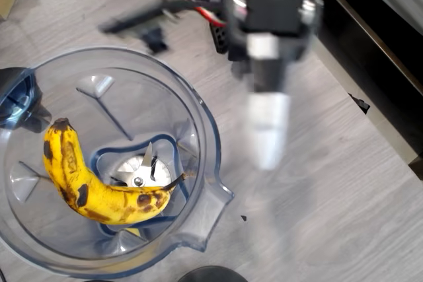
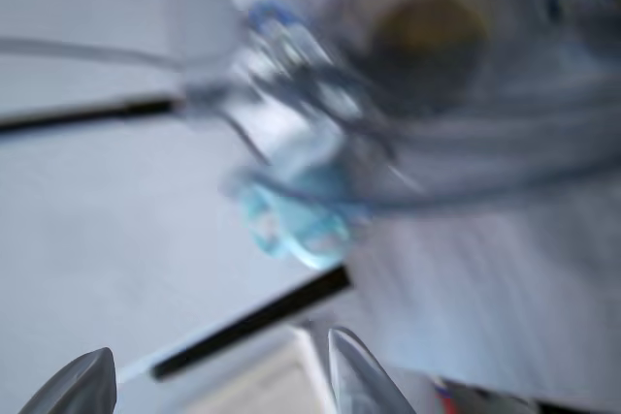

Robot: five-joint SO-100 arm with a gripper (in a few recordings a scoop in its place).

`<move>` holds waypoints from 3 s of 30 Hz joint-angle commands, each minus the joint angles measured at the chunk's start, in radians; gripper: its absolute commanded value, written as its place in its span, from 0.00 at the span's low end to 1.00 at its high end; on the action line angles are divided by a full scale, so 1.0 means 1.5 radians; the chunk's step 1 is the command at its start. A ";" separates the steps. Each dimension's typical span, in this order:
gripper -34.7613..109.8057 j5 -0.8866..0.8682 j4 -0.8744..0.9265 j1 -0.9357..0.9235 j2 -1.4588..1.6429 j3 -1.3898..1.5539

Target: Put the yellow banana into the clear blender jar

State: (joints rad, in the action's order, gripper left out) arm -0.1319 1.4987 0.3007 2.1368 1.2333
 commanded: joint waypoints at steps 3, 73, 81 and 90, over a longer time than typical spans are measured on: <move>0.24 -0.030 0.107 0.029 0.007 0.035; 0.24 0.009 -0.169 -0.142 0.800 1.238; 0.24 0.009 -0.169 -0.142 0.800 1.238; 0.24 0.009 -0.169 -0.142 0.800 1.238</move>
State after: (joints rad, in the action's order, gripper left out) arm -0.1135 1.2379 0.0936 3.3042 3.0818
